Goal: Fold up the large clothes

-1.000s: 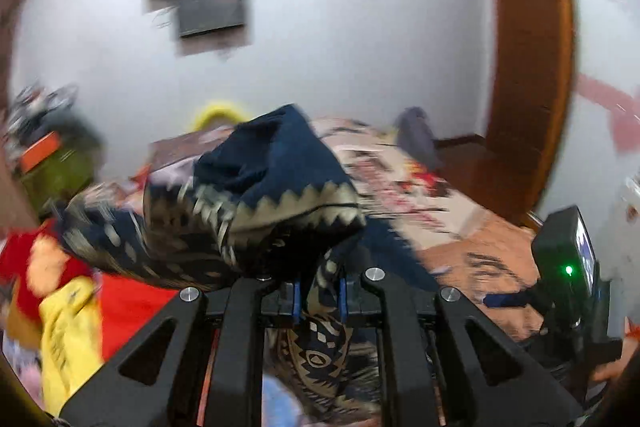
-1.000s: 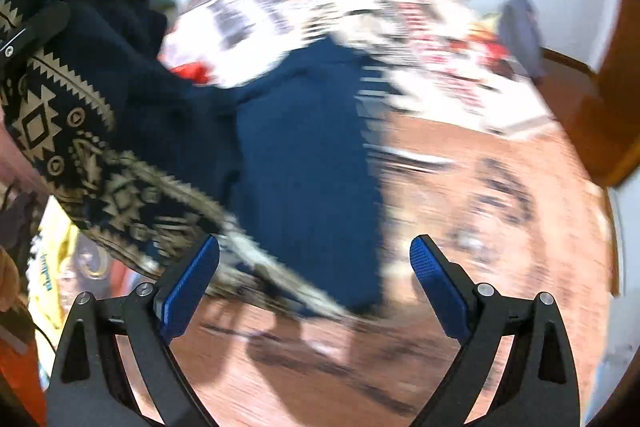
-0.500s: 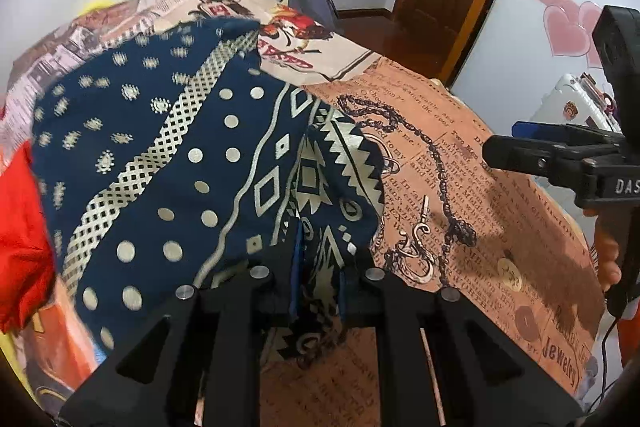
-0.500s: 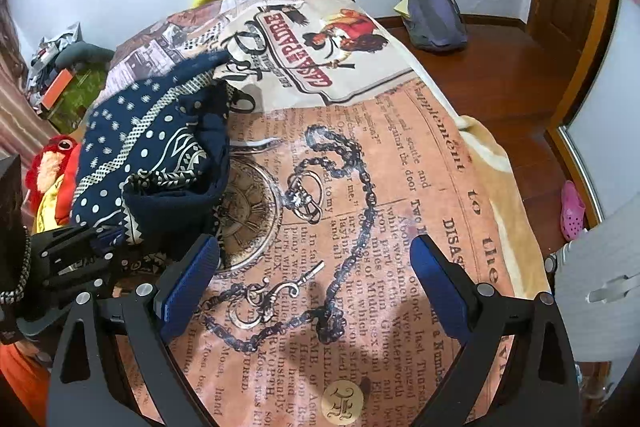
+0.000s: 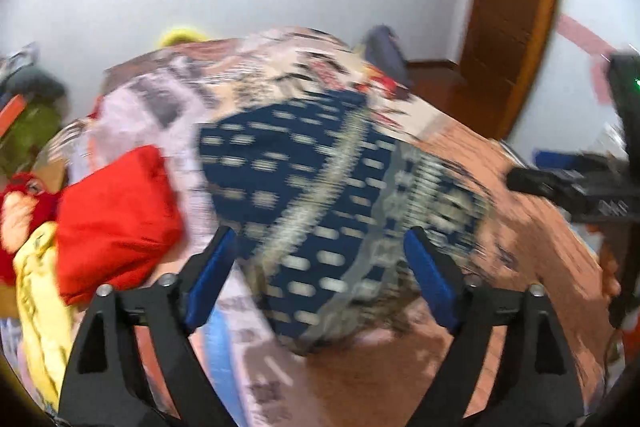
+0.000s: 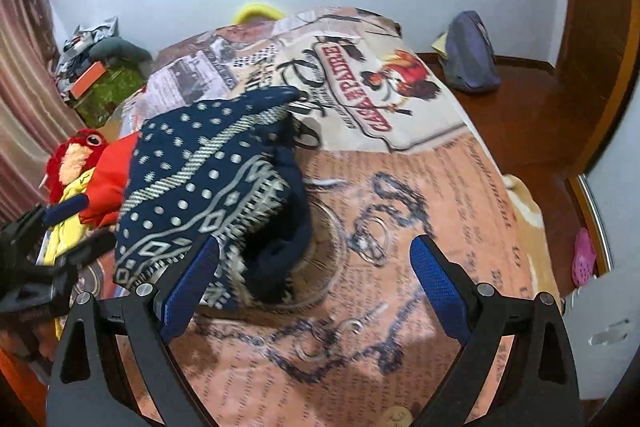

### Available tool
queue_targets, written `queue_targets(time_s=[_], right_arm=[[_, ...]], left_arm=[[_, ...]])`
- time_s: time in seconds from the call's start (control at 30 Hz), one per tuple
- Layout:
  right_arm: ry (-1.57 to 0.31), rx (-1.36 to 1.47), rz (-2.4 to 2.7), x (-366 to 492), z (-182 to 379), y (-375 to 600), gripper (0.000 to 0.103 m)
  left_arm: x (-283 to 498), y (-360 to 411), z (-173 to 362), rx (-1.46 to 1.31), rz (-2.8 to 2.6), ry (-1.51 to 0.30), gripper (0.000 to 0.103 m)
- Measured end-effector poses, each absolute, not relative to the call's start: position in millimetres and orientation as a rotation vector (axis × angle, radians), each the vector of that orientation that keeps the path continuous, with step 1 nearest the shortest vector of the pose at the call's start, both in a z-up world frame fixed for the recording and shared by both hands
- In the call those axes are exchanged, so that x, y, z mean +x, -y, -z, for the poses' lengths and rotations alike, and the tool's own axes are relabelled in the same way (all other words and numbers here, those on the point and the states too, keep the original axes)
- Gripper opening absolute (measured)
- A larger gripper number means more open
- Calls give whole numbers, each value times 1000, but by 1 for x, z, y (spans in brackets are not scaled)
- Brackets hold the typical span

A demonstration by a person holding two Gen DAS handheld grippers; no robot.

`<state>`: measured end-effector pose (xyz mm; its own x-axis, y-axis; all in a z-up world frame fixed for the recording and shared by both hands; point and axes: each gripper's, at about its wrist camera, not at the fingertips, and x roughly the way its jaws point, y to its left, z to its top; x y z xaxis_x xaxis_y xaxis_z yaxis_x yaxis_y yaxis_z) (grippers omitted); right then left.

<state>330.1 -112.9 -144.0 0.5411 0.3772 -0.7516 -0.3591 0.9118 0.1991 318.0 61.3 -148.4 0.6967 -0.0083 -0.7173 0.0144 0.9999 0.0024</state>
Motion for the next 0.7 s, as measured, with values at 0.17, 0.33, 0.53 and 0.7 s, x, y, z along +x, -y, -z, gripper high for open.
queue_targets(time_s=[0.17, 0.33, 0.53, 0.7], right_arm=[[-955, 24, -499, 344, 164, 85, 95], [-1080, -65, -480, 355, 213, 74, 95], [-1110, -47, -527, 349, 220, 86, 95], [-1050, -30, -561, 356, 197, 84, 95]], left_arm=[[333, -93, 181, -122, -19, -904, 88], [320, -102, 204, -185, 42, -934, 94], [308, -112, 205, -178, 55, -941, 94], [313, -121, 182, -178, 32, -895, 94]])
